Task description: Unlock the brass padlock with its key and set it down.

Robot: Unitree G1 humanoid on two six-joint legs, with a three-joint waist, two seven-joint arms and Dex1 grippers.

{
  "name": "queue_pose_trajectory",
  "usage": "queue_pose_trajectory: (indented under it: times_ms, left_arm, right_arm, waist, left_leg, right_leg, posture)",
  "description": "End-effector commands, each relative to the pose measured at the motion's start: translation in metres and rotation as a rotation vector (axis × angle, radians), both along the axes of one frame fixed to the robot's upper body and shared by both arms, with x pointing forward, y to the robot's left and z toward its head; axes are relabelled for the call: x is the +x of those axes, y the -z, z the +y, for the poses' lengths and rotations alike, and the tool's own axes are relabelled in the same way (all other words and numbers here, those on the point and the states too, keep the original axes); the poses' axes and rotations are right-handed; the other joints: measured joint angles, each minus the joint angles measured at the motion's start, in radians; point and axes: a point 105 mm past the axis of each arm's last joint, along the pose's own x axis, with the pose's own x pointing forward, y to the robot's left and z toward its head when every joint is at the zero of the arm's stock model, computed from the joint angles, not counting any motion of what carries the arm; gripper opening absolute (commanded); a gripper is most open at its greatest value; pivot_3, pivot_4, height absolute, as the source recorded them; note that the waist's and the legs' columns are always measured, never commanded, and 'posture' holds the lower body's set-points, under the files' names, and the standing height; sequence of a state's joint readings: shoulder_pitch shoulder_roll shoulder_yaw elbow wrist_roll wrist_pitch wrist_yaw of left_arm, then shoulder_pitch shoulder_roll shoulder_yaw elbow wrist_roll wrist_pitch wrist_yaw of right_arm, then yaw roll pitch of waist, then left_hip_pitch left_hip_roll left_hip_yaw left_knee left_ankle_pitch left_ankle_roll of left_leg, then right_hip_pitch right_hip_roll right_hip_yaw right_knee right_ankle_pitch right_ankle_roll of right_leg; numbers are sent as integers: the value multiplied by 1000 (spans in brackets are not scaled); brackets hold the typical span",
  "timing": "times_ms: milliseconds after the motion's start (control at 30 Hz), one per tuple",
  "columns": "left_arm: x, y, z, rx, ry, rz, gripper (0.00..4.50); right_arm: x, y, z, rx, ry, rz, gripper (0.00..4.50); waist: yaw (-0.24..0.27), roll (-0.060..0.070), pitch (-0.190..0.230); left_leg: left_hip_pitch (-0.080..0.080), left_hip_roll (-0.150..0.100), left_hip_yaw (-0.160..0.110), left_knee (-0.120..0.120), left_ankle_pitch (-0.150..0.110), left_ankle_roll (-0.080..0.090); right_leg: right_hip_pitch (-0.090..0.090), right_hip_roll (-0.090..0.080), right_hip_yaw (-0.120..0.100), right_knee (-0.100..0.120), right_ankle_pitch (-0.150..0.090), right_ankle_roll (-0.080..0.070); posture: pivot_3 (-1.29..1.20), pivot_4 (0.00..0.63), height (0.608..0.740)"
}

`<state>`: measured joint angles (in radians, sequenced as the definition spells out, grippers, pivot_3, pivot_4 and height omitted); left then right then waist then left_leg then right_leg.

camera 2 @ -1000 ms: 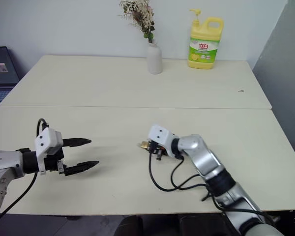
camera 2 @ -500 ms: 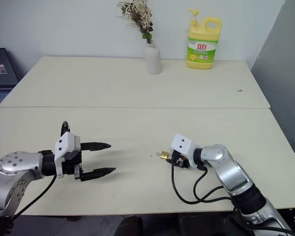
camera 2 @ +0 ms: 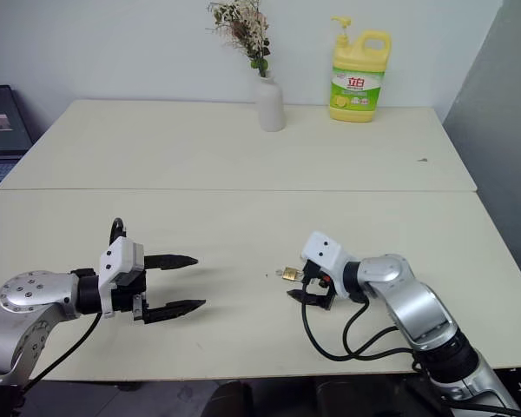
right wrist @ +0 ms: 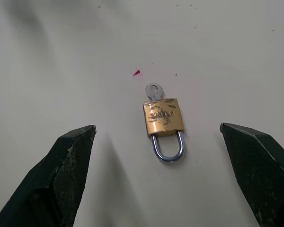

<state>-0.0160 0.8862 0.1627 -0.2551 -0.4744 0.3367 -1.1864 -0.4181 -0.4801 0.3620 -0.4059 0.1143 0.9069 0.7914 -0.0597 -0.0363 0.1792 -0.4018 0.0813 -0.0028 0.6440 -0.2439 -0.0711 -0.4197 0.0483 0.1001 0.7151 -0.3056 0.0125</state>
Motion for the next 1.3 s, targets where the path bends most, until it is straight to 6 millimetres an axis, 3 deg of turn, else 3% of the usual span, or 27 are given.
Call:
queue_pose_trajectory:
  times_ms: [33,300,600,700,967,1300]
  left_arm:
    - [-2,-6,-5,-15,39,-26,4500]
    - [-7,-4,-13,-4,85,-22,4500]
    - [-7,-5,-19,-7,112,-27,4500]
    - [-7,-7,-21,-8,122,-28,4500]
    - [-9,-10,-25,-7,148,-22,4500]
    - [-11,-10,-25,19,199,-16,4500]
  right_arm:
    - [11,-1,7,3,37,-31,4414]
    - [23,9,13,-30,29,-38,4414]
    - [21,14,14,-56,-11,-33,4414]
    - [20,15,11,-67,-17,-31,3880]
    - [15,17,9,-67,-25,-7,1014]
    - [18,4,9,-79,-75,-102,938]
  waist:
    - [-1,0,0]
    - [-1,0,0]
    - [-1,0,0]
    - [-1,0,0]
    - [0,0,0]
    - [1,0,0]
  left_leg:
    - [0,0,0,0,0,0]
    - [0,0,0,0,0,0]
    - [0,0,0,0,0,0]
    - [0,0,0,0,0,0]
    - [0,0,0,0,0,0]
    - [0,0,0,0,0,0]
  right_leg:
    - [0,0,0,0,0,0]
    - [0,0,0,0,0,0]
    - [0,0,0,0,0,0]
    - [0,0,0,0,0,0]
    - [0,0,0,0,0,0]
    - [0,0,0,0,0,0]
  posture:
    - [0,150,740]
    - [0,150,740]
    - [0,150,740]
    - [0,150,740]
    - [0,150,740]
    - [0,150,740]
